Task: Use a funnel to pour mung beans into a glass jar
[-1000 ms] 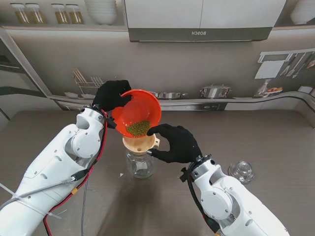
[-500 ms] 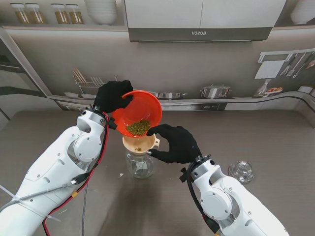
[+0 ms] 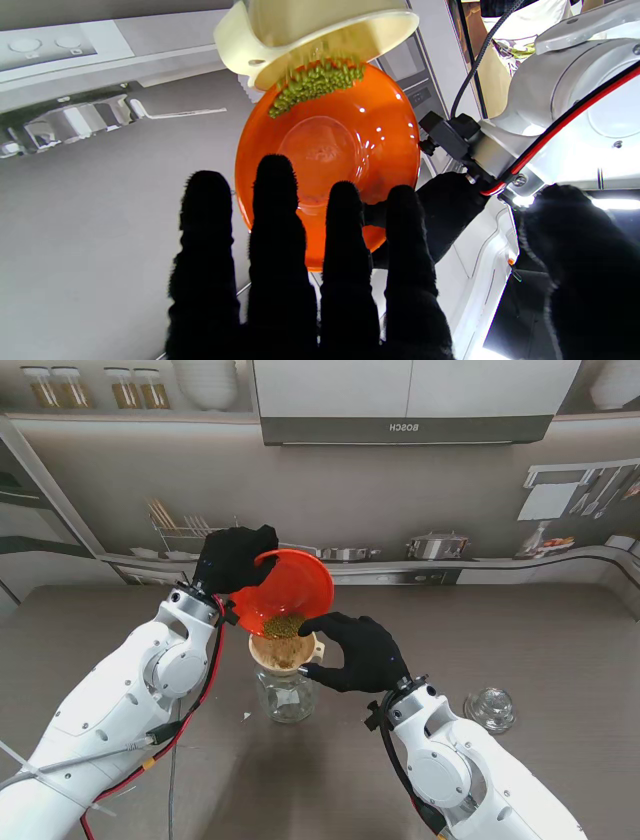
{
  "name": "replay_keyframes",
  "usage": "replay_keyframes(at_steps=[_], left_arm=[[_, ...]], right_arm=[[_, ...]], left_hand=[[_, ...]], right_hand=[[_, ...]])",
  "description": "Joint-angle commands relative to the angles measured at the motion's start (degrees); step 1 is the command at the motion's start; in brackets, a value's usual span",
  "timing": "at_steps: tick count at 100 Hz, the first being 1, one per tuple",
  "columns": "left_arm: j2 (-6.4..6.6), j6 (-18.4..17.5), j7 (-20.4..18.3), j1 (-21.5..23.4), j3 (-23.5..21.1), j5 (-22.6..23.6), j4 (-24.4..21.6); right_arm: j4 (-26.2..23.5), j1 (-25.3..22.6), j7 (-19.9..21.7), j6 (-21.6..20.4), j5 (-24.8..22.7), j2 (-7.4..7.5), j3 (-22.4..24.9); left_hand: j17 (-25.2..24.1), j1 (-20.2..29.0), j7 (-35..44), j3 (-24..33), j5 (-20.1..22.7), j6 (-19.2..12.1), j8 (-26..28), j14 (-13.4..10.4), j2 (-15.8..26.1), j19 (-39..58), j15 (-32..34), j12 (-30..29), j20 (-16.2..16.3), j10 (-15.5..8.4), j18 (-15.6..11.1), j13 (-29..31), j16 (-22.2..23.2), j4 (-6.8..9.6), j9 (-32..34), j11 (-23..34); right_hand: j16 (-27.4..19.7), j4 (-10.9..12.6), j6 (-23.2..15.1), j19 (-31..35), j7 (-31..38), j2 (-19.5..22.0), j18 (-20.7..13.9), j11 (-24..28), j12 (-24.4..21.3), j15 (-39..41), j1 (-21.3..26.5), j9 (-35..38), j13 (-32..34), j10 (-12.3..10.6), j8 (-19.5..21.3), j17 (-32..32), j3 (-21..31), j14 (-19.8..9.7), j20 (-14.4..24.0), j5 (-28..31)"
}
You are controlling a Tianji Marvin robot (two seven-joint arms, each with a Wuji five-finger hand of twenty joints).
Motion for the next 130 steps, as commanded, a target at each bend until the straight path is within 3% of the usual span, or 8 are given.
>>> replay_keyframes(at_steps=[1,40,65,90,130], left_arm=[[0.18,-0.24,-0.19,0.17,-0.06,0.82,-0.74],[1.32,-0.87,4.32,0.18,0.63,6.99,-0.49],[1.43,-0.83,5.33,-0.07,0.9,7.79,-0.19],[0.61,0.92,3.42,0.68,0.21,4.32,-1.06],[-1.54,6.21,-5.2,2.62,-1.99,-9.36,-4.2]], right_arm=[[-0.05,-0.17,0.68,0.03,-0.21,-0.2,-0.12],[0.01,-0.12,0.92,-0.01,-0.21,-0.16,-0.19],[0.02,-0.08,1.06,0.05,-0.12,-0.15,-0.23],[0.02,-0.04,1.26,0.09,-0.13,-0.11,-0.24],[-0.14,-0.08,1.82,0.21,-0.01,-0.03,-0.15]], left_hand=[[2.61,3.51,4.39,5.49,1.69,-4.13,0.53,-0.57,2.01,0.8,2.02,-0.19,-0.55,-0.51,-2.41,1.21,-0.54,-1.17,2.92,1.25],[2.75,3.18,5.0,5.46,1.22,-4.29,-0.02,-1.15,2.22,1.11,2.04,-0.38,-0.59,-0.84,-3.08,1.21,-0.75,-1.37,2.83,1.4],[2.73,3.13,5.44,5.51,0.88,-4.42,-0.22,-1.47,2.37,1.22,2.0,-0.41,-0.7,-1.12,-3.52,1.23,-0.88,-1.44,2.69,1.47],[2.61,3.12,5.59,5.2,0.75,-4.54,-0.47,-1.54,2.58,0.67,1.85,-0.48,-1.05,-1.26,-3.65,1.21,-1.01,-1.47,2.61,1.49],[2.46,3.83,5.21,4.75,1.13,-3.76,-0.79,-0.6,2.64,0.34,1.48,-0.78,-1.13,-0.5,-2.67,1.16,-1.1,-1.09,2.55,1.27]], right_hand=[[-0.66,0.97,-0.22,-0.87,-0.08,0.96,1.53,-0.02,-0.47,-0.37,-1.69,-1.14,-1.24,-0.51,-0.67,-0.85,0.05,0.06,-0.05,-1.06],[-0.64,0.96,-0.23,-0.86,-0.06,0.98,1.66,-0.05,-0.49,-0.35,-1.72,-1.19,-1.18,-0.64,-0.68,-0.85,0.05,0.01,-0.06,-1.09],[-0.63,0.98,-0.24,-0.88,-0.05,1.02,1.59,-0.04,-0.49,-0.33,-1.67,-1.15,-1.1,-0.64,-0.68,-0.88,0.1,0.04,-0.08,-1.11],[-0.6,0.98,-0.24,-0.86,-0.04,1.05,1.59,-0.02,-0.48,-0.28,-1.71,-1.09,-0.99,-0.64,-0.68,-0.84,0.1,0.1,-0.08,-1.1],[-0.58,0.99,-0.27,-0.85,-0.08,1.2,1.54,-0.09,-0.51,-0.28,-1.77,-1.16,-0.91,-0.6,-0.69,-0.83,0.1,0.01,-0.08,-1.13]])
